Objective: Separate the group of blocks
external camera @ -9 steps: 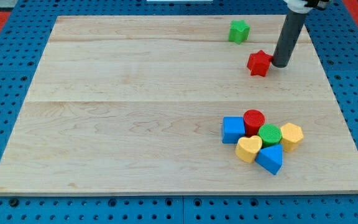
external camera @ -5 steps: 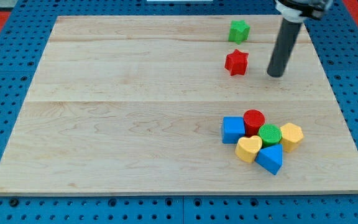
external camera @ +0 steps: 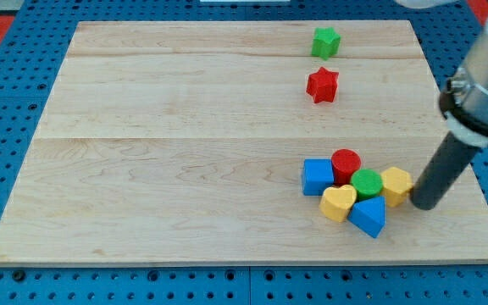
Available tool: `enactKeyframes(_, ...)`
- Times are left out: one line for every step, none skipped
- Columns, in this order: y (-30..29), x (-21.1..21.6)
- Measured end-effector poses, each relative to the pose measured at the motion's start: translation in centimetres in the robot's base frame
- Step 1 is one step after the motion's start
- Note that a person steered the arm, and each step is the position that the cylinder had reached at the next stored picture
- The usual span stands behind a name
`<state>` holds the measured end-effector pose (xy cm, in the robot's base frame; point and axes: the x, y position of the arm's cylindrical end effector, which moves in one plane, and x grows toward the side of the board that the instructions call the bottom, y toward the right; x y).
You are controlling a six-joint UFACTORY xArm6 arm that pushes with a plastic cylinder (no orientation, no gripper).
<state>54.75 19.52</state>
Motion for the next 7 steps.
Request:
enactKeyframes(-4.7,0.1)
enactKeyframes(-5.9,-0.6)
enactKeyframes(-6.6,-2.2)
enactKeyframes(-7.1,-3.9)
enactKeyframes(-7.3,-5.7)
enactKeyframes(-7.3,-7.1)
enactKeyframes(-7.9,-7.6)
